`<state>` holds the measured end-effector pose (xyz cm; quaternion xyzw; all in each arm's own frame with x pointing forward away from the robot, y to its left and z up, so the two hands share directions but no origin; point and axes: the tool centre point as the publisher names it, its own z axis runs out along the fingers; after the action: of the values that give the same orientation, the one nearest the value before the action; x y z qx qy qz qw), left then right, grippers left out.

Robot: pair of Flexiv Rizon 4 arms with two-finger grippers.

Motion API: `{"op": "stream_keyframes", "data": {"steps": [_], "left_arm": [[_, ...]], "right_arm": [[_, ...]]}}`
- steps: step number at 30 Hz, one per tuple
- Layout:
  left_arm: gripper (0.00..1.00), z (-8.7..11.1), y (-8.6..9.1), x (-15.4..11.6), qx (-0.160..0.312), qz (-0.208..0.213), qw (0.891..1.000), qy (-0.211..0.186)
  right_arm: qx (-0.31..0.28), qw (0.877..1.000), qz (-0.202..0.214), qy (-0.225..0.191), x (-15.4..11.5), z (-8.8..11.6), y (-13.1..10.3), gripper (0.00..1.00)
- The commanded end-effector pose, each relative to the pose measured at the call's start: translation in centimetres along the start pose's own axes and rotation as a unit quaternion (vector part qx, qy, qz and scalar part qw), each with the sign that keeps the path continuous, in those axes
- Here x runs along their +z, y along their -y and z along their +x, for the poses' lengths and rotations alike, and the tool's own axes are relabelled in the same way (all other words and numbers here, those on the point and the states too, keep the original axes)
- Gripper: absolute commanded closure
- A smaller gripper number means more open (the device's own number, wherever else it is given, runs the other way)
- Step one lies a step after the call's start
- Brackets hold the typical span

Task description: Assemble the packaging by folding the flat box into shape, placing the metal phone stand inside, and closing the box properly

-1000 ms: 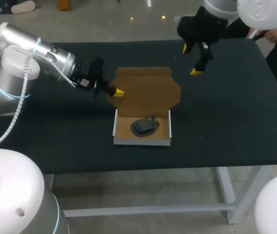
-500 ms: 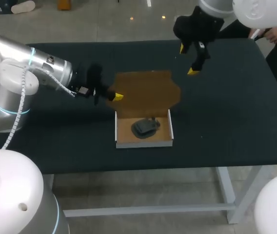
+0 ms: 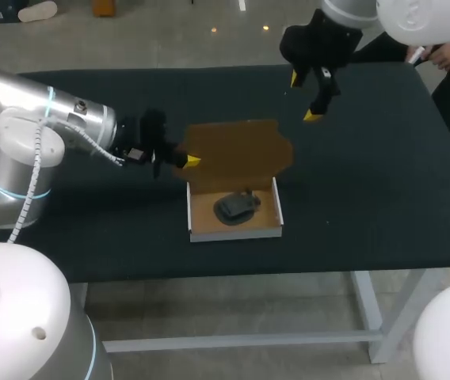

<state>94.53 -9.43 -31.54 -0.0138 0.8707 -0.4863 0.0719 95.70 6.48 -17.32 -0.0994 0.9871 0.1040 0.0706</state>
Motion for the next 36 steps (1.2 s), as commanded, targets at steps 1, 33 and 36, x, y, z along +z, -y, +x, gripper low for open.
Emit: {"op": "stream_keyframes", "data": {"steps": [1, 33, 36], "left_arm": [[1.0, 0.1, 0.1, 0.0, 0.004, -0.002, 1.0, -0.001], [1.0, -0.5, 0.4, 0.2, 0.021, -0.004, 1.0, -0.009], [1.0, -0.5, 0.4, 0.2, 0.021, -0.004, 1.0, -0.009]], "right_arm": [[0.0, 1.0, 0.001, -0.003, -0.1, -0.1, -0.1, 0.0], [0.022, 0.999, 0.031, -0.017, -0.5, -3.5, -4.2, 0.0], [0.026, 0.999, 0.038, -0.02, -0.3, -4.1, -5.0, 0.0]]}}
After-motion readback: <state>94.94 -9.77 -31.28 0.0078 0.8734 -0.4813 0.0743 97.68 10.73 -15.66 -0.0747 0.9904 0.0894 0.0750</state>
